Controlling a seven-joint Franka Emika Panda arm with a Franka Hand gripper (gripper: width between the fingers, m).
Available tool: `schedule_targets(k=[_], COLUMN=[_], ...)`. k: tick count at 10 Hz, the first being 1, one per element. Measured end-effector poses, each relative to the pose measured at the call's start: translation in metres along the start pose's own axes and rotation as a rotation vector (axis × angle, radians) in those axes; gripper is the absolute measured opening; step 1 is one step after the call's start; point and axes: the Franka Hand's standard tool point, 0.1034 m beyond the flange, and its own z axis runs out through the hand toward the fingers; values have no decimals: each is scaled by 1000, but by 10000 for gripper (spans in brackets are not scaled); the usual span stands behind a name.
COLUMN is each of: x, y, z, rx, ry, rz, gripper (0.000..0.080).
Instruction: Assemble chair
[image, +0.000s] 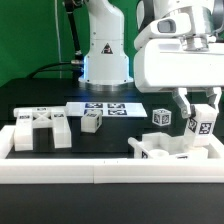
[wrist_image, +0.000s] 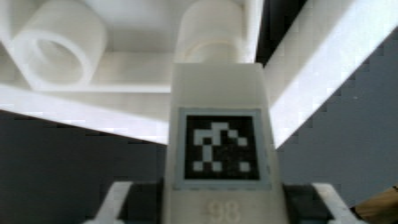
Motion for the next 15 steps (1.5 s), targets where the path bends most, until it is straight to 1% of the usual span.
schedule_targets(k=[4,6,8,12,14,15], x=[2,2,0,0,-2,-2], y=[2,6,8,7,7,7], z=[1,2,1,1,3,3], rx=[-5,-17,-23,-23,-19,-19], ry=[16,49,60,64,45,45], rz=[2,4,5,5,5,5], gripper=[295,295,295,295,295,473])
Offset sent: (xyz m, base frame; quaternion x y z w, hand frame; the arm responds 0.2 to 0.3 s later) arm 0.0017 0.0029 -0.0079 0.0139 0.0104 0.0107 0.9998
